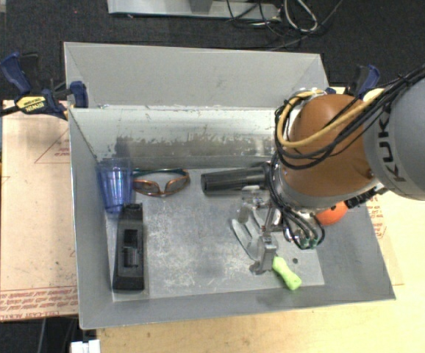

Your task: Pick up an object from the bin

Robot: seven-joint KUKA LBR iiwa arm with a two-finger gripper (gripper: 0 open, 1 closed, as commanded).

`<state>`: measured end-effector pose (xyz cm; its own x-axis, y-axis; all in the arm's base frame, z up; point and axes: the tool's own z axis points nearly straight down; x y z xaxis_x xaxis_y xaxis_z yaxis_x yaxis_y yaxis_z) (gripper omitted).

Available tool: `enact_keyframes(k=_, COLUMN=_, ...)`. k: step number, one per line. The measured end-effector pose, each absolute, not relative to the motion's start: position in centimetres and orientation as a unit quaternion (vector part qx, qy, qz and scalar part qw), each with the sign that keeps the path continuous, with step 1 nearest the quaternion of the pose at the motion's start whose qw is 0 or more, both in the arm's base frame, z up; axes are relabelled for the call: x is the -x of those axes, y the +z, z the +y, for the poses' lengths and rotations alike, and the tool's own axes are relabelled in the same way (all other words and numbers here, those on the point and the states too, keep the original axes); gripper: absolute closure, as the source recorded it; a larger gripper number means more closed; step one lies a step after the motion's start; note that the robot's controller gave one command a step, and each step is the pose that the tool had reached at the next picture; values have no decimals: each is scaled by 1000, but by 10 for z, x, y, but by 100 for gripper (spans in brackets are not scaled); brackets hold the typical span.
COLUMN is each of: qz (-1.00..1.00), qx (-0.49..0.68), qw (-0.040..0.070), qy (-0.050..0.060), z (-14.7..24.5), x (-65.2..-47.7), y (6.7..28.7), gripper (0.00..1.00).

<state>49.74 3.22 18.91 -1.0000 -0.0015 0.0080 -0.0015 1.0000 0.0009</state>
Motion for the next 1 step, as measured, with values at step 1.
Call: enact_keyframes(k=1, qz=-1000, qx=0, qw=0, qy=-1, z=32, x=-499, y=193, gripper=0)
